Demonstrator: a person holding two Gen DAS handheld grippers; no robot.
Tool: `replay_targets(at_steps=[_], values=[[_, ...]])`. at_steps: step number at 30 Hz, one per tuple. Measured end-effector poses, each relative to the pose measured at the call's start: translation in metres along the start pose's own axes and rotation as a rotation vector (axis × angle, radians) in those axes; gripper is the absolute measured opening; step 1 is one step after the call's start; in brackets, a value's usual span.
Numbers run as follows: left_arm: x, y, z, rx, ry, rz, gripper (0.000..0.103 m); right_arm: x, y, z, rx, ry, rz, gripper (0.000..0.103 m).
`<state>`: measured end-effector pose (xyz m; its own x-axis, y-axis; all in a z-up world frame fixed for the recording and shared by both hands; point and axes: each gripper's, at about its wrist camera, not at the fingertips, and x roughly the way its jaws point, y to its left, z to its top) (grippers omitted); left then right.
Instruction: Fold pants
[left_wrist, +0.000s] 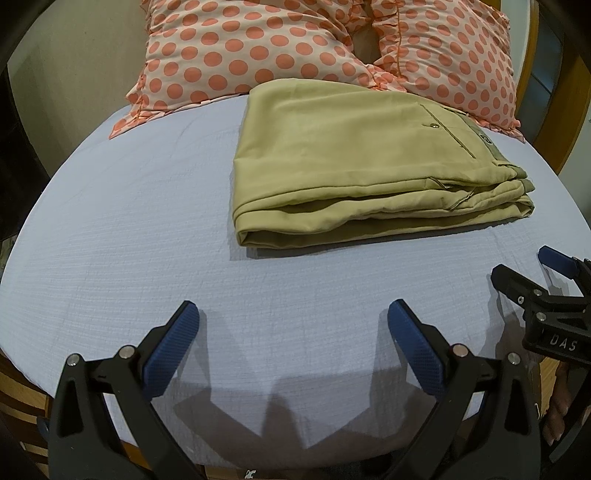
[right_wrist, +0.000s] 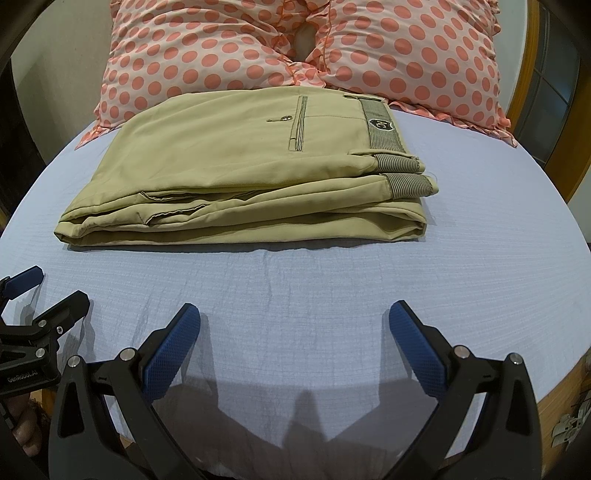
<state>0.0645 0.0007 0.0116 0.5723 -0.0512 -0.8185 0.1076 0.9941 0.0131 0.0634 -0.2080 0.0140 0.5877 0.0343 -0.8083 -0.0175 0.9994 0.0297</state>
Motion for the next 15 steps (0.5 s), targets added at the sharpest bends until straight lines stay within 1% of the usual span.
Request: replay_targets(at_steps=[15], values=[[0.0004, -0.0003, 0.0009, -0.002, 0.001, 0.002, 0.101, 0.0002, 0.0001, 0.0004, 0.000, -0.001, 0.000, 0.102]])
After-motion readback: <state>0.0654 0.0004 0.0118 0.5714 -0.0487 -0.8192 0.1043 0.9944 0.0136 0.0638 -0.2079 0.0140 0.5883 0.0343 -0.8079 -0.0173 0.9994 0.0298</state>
